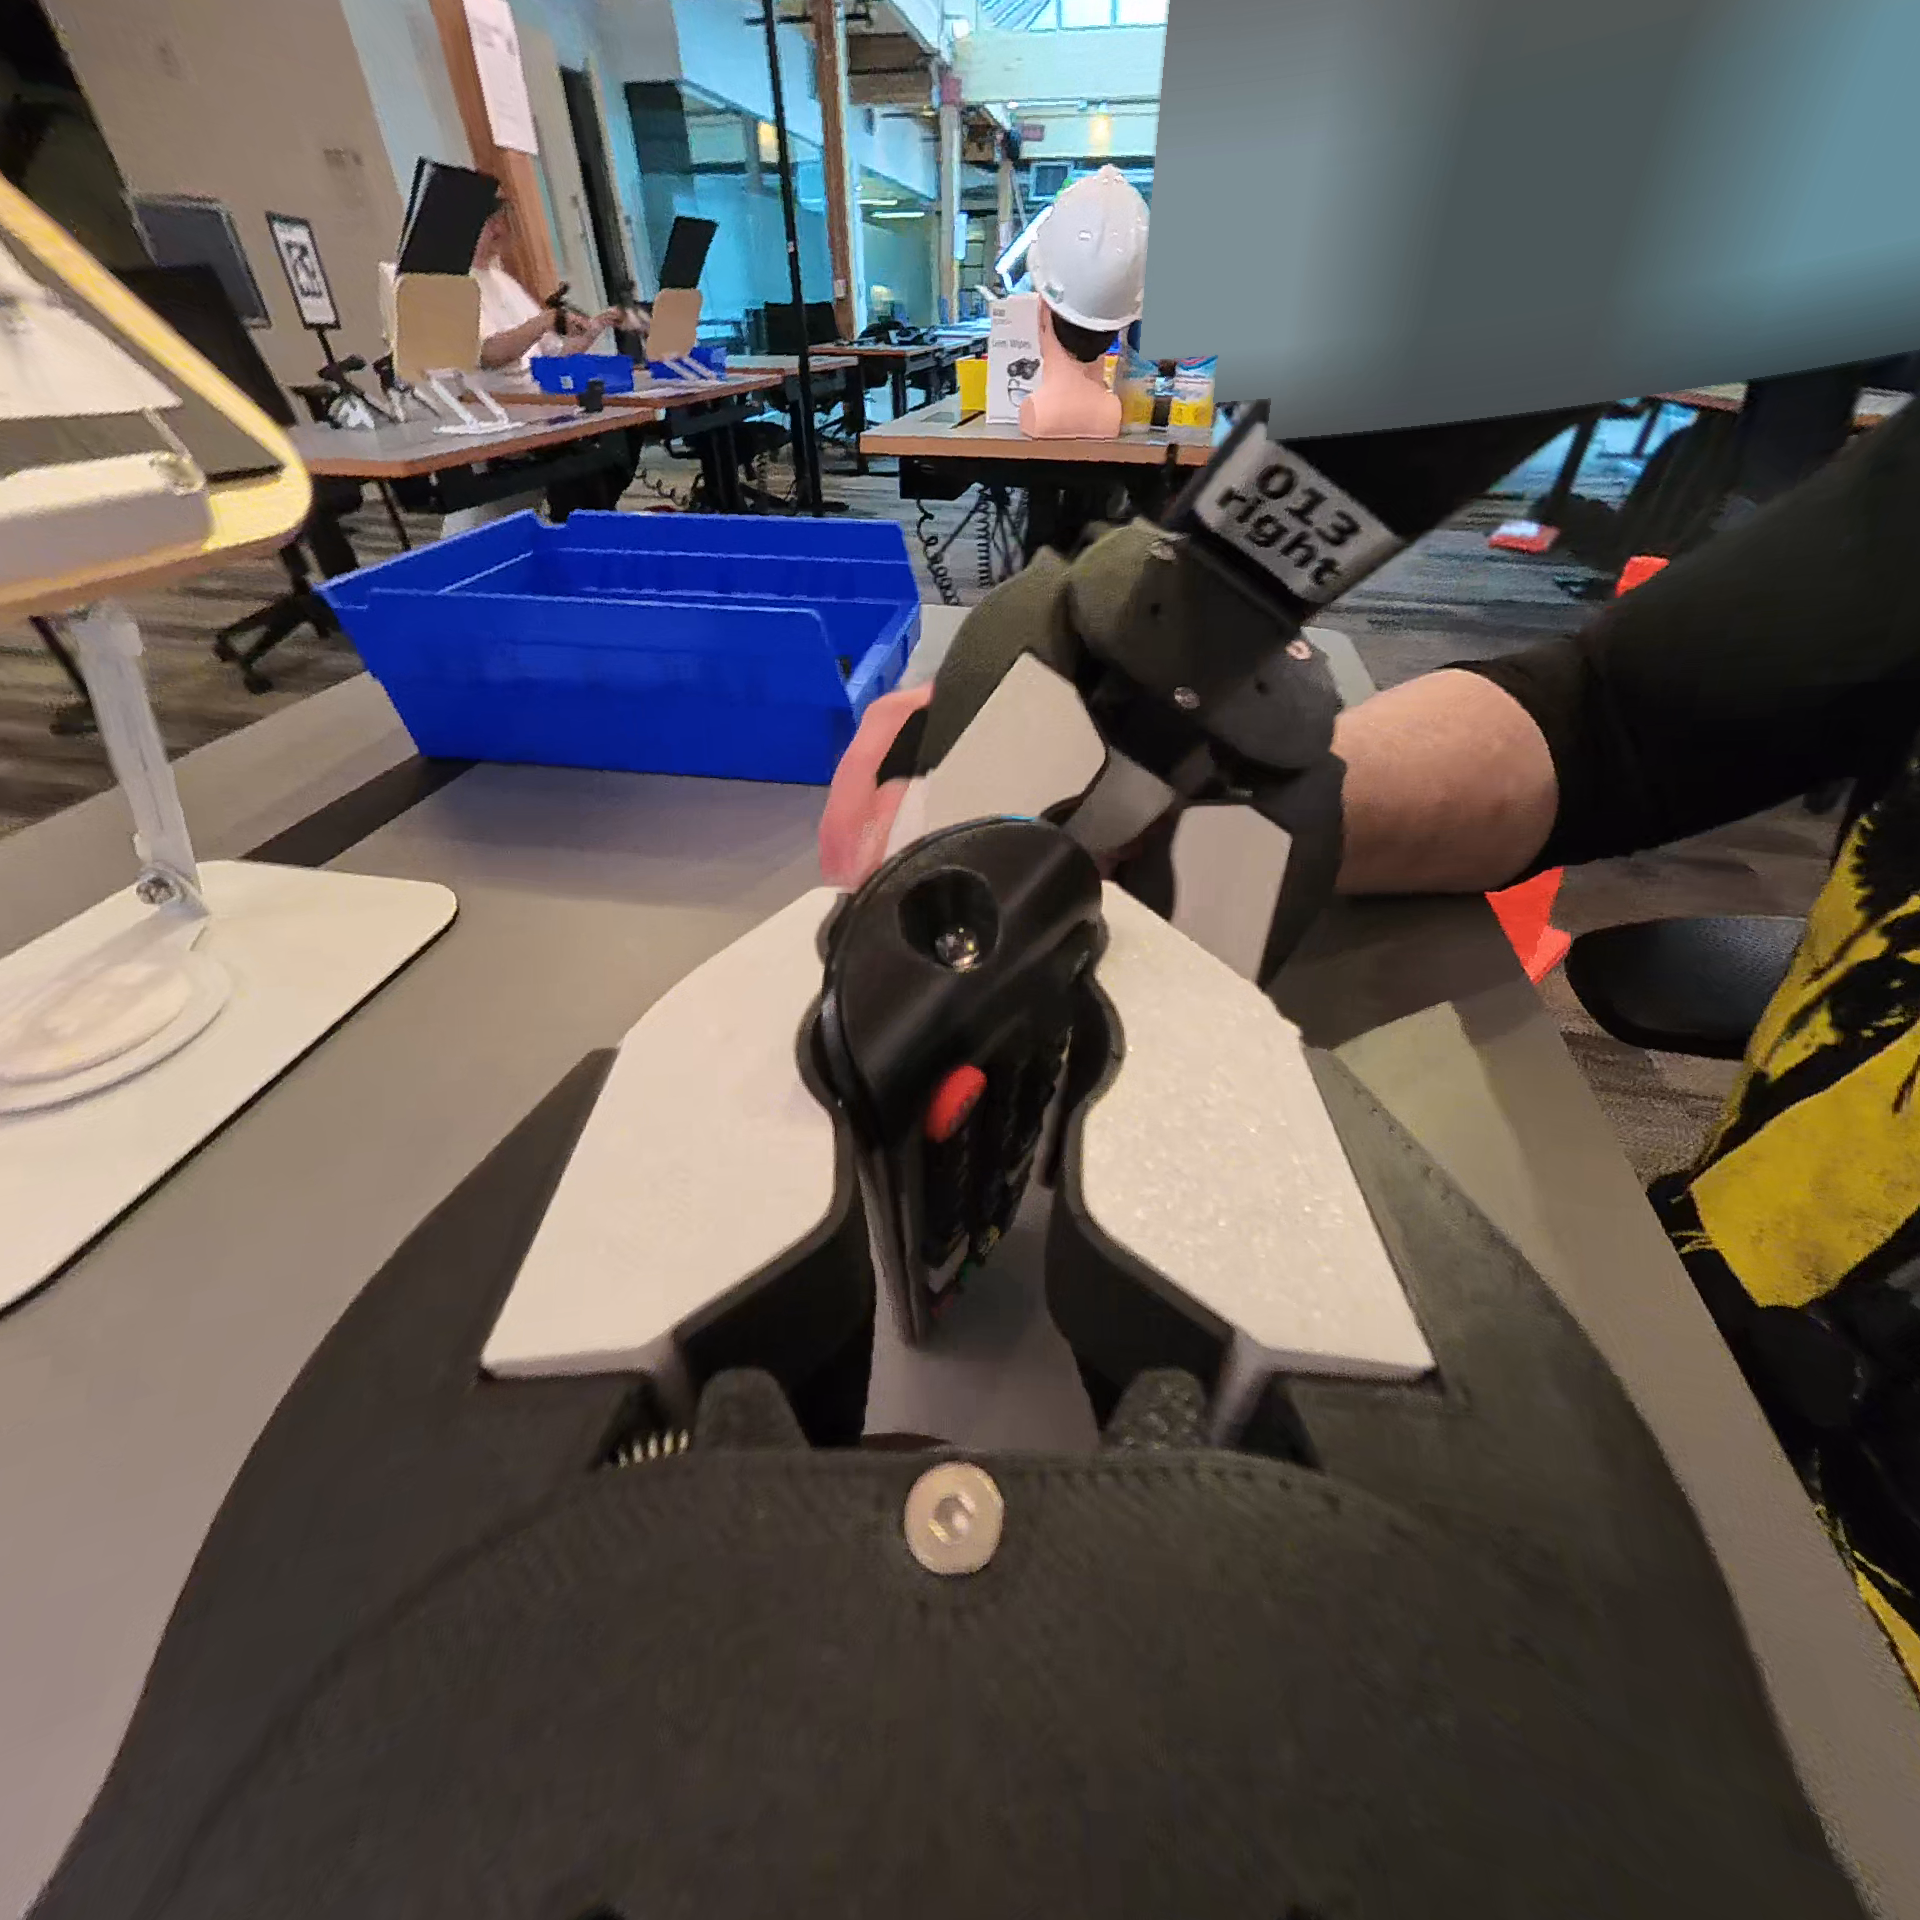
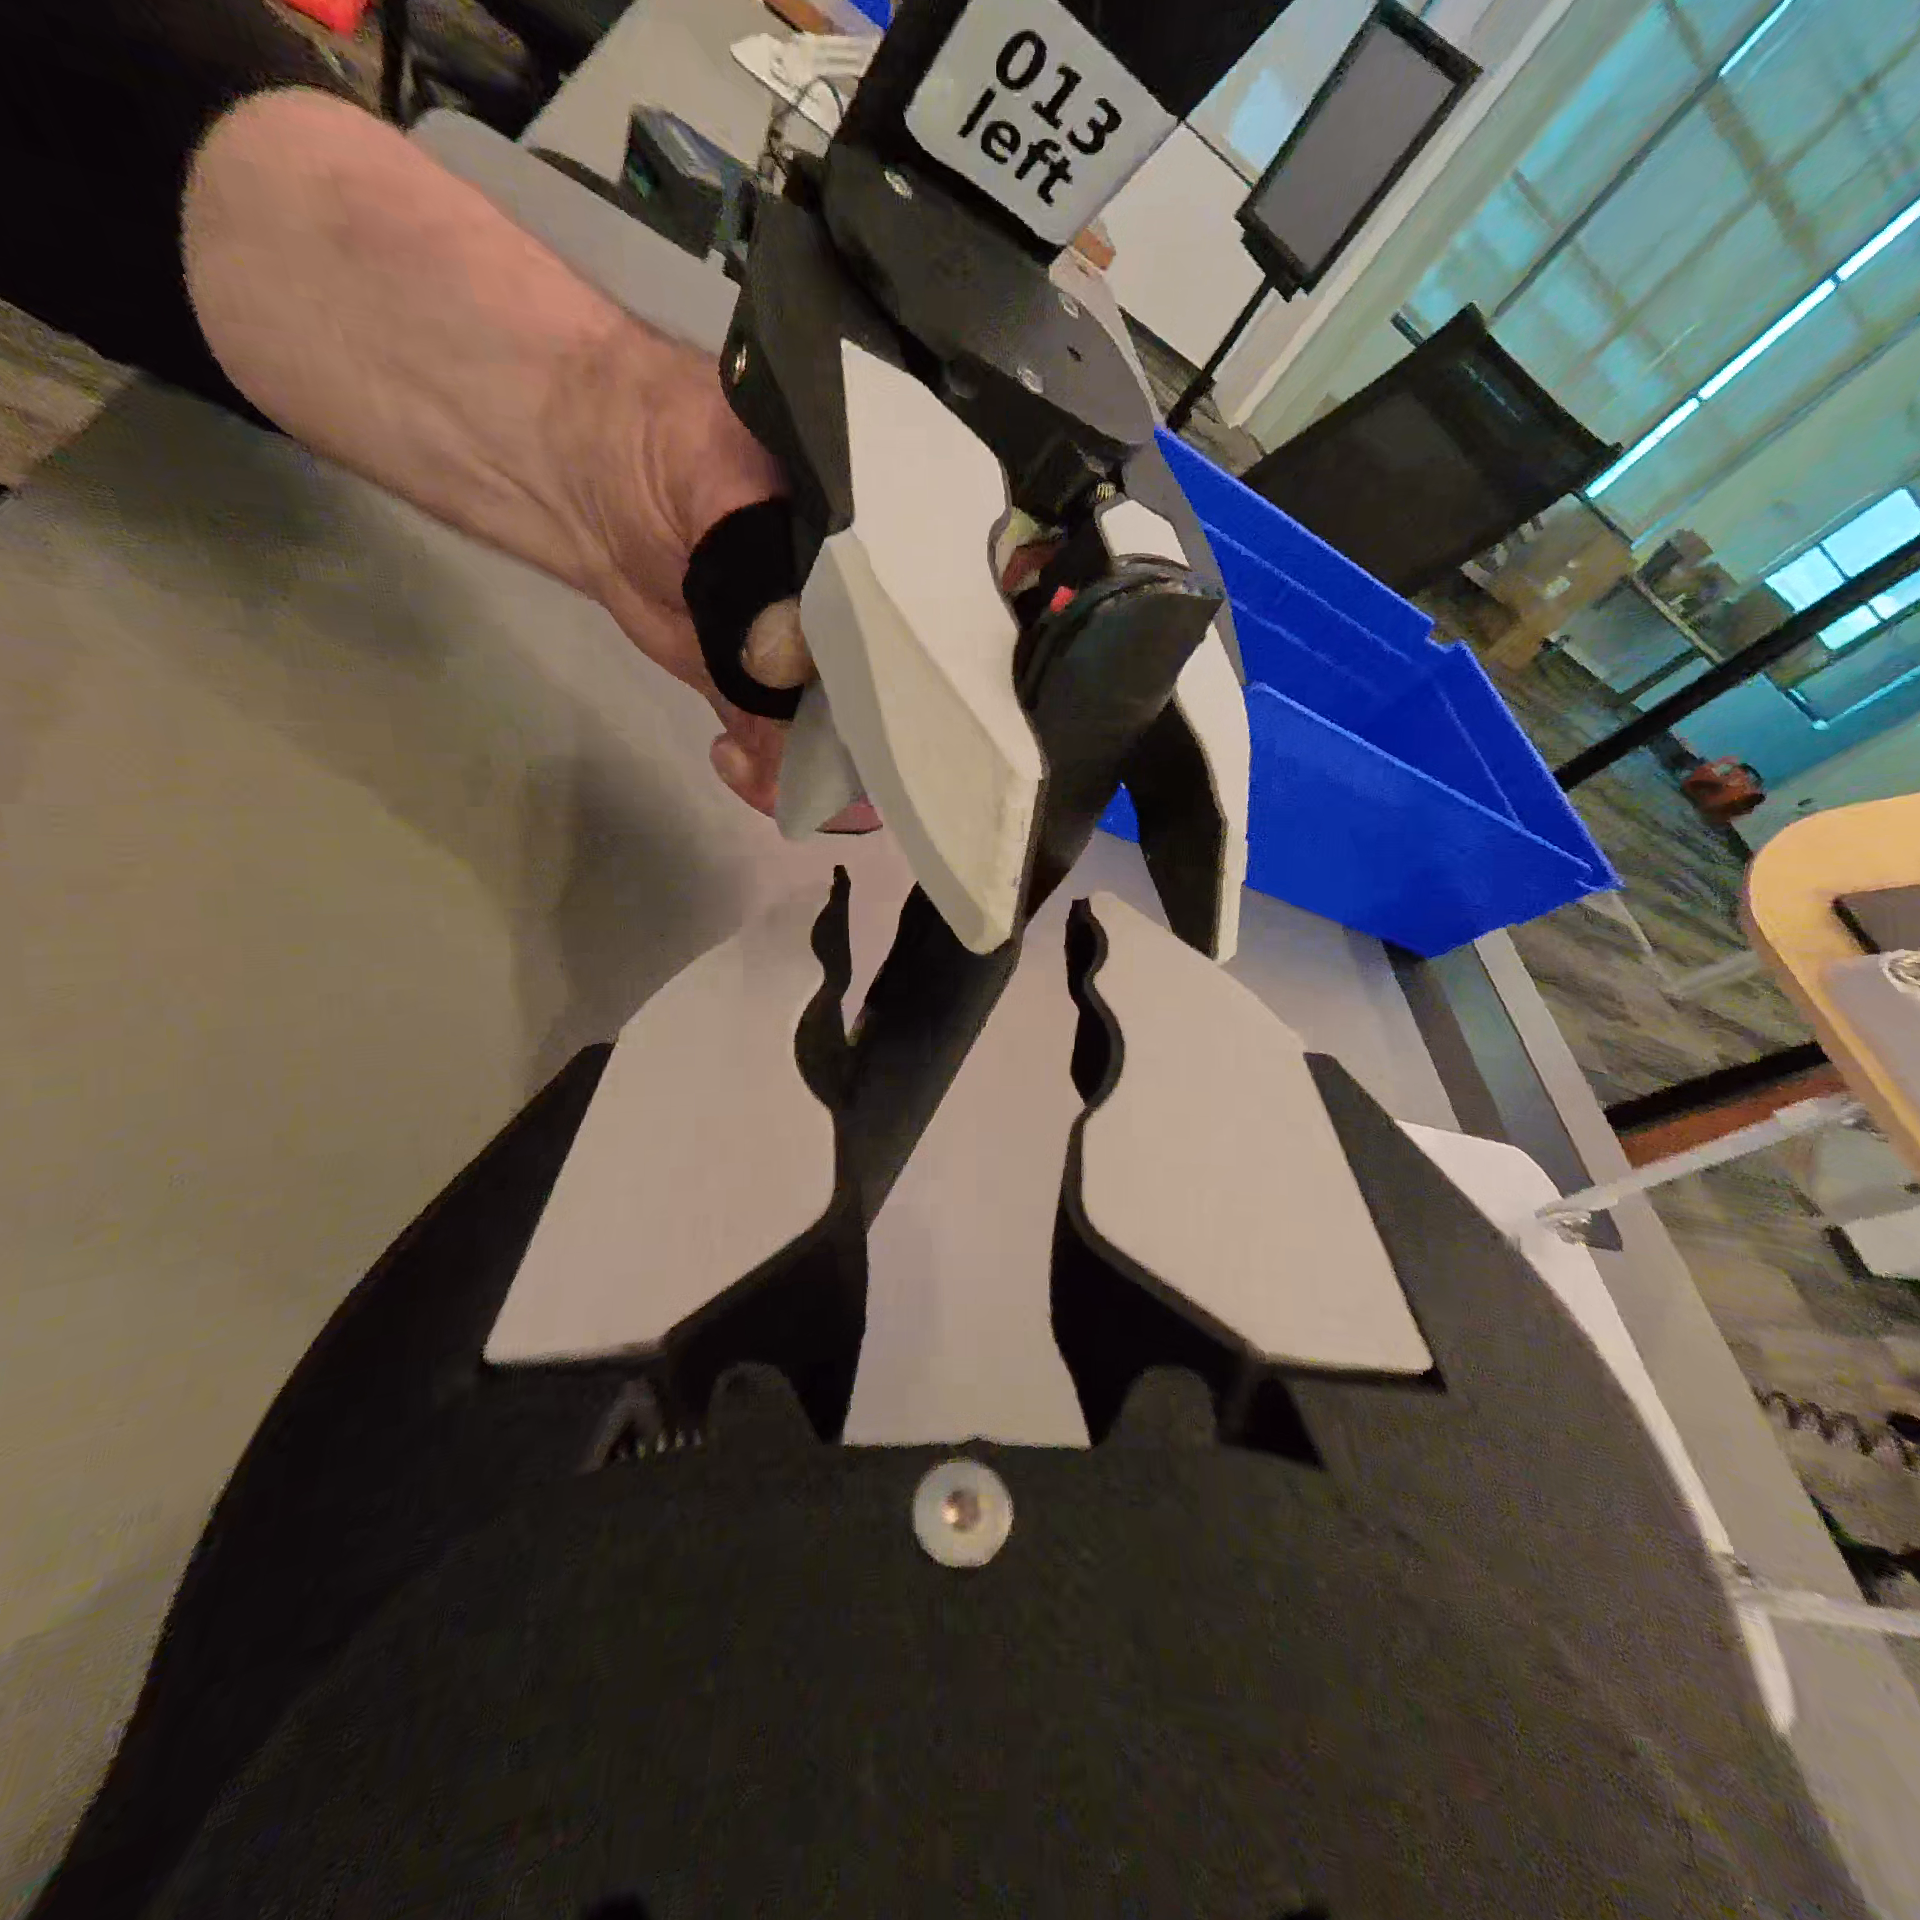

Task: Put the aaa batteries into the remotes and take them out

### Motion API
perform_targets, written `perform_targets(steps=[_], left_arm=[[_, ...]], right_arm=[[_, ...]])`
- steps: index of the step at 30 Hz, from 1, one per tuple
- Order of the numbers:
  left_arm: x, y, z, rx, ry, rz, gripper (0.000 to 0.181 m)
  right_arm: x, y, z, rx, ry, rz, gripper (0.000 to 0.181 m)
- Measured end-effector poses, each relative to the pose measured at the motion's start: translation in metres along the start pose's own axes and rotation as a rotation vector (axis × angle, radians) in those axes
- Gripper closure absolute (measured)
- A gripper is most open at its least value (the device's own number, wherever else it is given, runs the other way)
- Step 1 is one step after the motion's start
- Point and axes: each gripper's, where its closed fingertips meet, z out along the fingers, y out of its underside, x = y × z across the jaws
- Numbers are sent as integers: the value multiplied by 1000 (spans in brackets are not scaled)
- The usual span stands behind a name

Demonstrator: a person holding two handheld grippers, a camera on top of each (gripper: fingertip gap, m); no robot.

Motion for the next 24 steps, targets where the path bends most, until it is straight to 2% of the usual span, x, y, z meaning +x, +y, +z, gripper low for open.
perform_targets(steps=[1, 4, 16, 20, 24], left_arm=[[4, 0, 2, -1, 11, 19, 142], [7, 1, 2, -5, 9, 55, 145], [15, 5, -3, -65, -33, 171, 149], [14, 5, -2, -88, -49, 187, 149], [9, 3, 0, -99, -76, 194, 150]], right_arm=[[-2, 0, 1, 2, -8, 6, 153], [-5, 2, 1, -21, -17, -18, 157], [-14, 6, 2, -177, -37, -177, 161], [-14, 7, 1, -199, -67, -153, 161], [-13, 6, 0, -150, -92, -103, 161]])
